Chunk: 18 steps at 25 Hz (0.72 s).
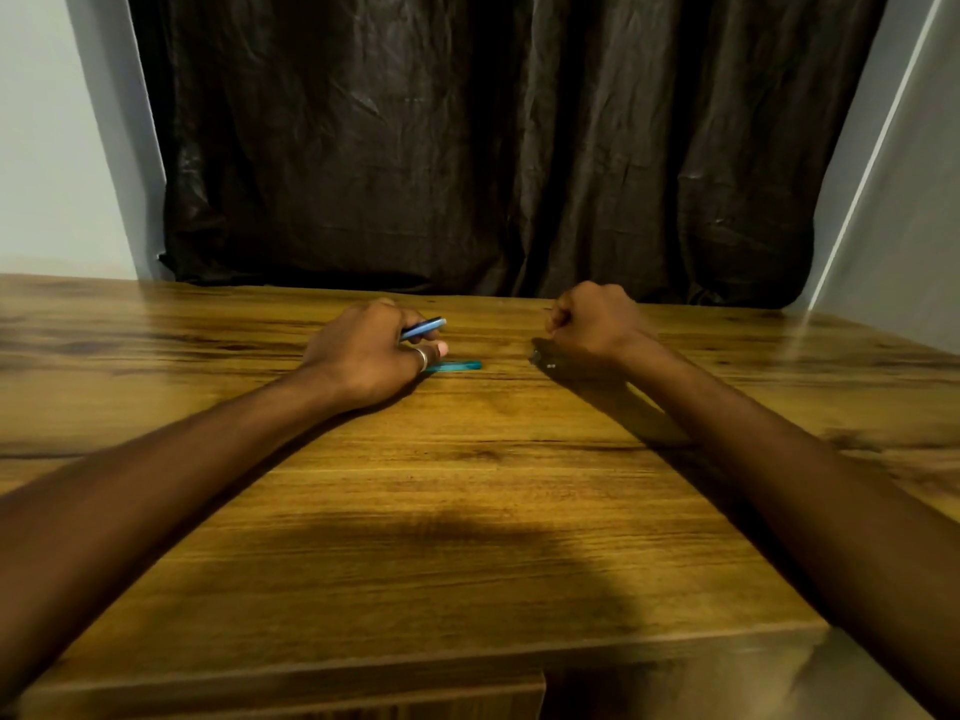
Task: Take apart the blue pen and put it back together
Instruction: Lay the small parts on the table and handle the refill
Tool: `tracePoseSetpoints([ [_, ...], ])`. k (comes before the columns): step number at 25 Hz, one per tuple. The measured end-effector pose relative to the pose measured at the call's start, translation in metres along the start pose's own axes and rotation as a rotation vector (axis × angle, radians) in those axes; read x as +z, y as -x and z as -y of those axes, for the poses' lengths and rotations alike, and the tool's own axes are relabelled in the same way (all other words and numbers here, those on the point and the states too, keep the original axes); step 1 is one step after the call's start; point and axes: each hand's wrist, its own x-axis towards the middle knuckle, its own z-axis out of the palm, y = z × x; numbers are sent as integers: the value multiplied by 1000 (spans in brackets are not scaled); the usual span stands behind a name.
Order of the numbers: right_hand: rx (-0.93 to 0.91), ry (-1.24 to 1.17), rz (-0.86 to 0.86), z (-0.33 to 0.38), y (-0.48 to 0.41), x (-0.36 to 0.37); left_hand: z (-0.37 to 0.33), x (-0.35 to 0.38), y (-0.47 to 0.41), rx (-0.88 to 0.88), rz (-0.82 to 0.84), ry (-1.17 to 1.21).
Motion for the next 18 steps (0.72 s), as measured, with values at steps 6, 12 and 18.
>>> tracePoseSetpoints([
  [6,-41,78,281,-6,-4,-11,-3,-1,1,20,-22,-42],
  [12,-94,49,374,-6,-1,-25,-2,-1,1,52,-37,-38],
  [18,-117,25,363,-6,3,-27,-1,-1,0,55,-41,-45],
])
